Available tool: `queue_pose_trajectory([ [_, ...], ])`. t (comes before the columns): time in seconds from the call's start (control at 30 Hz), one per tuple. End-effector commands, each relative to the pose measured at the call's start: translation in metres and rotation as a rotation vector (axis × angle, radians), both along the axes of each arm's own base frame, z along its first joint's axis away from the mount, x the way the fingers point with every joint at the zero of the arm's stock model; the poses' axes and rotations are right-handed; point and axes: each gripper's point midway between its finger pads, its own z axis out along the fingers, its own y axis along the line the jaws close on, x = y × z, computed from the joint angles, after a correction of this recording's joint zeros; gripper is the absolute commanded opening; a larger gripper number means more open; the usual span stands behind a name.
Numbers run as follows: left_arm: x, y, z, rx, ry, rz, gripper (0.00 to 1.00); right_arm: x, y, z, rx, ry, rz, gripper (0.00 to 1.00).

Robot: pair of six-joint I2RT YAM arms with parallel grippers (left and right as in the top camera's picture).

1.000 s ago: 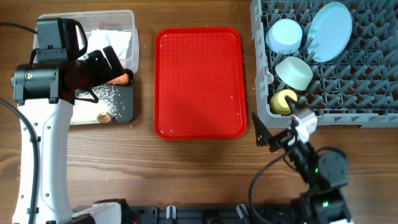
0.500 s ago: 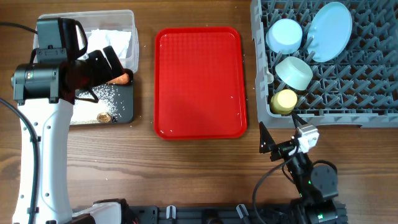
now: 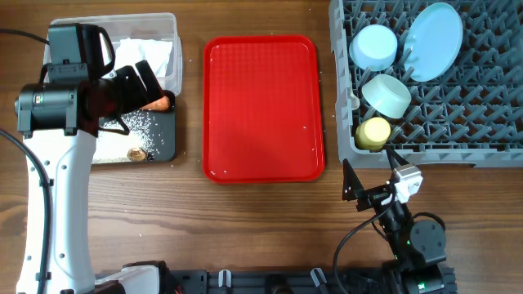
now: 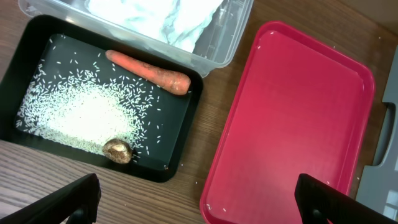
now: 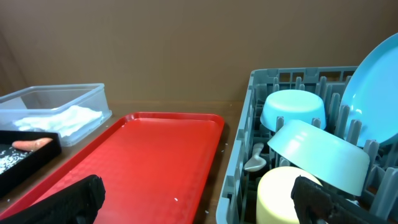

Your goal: Sort waste into correct bins and load items into the dishwasher rack

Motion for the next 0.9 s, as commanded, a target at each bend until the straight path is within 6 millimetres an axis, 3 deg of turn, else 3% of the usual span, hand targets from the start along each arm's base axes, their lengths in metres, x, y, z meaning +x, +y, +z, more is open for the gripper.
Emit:
queue_pose_trajectory([
  [0.0, -0.001, 0.0, 0.002, -0.007, -0.007, 0.011, 1.0, 0.0, -0.002, 0.002, 0.02, -0.003, -0.015, 1.0],
  [0.67, -0.003, -0.007, 0.002, -0.041, -0.003, -0.009, 1.0, 0.0, -0.002, 0.002, 0.02, -0.003, -0.015, 1.0],
  [0.87, 0.016, -0.01, 0.01, -0.049, -0.203, -0.03, 1.0, 0.0, -0.002, 0.002, 0.02, -0.004, -0.015, 1.0],
])
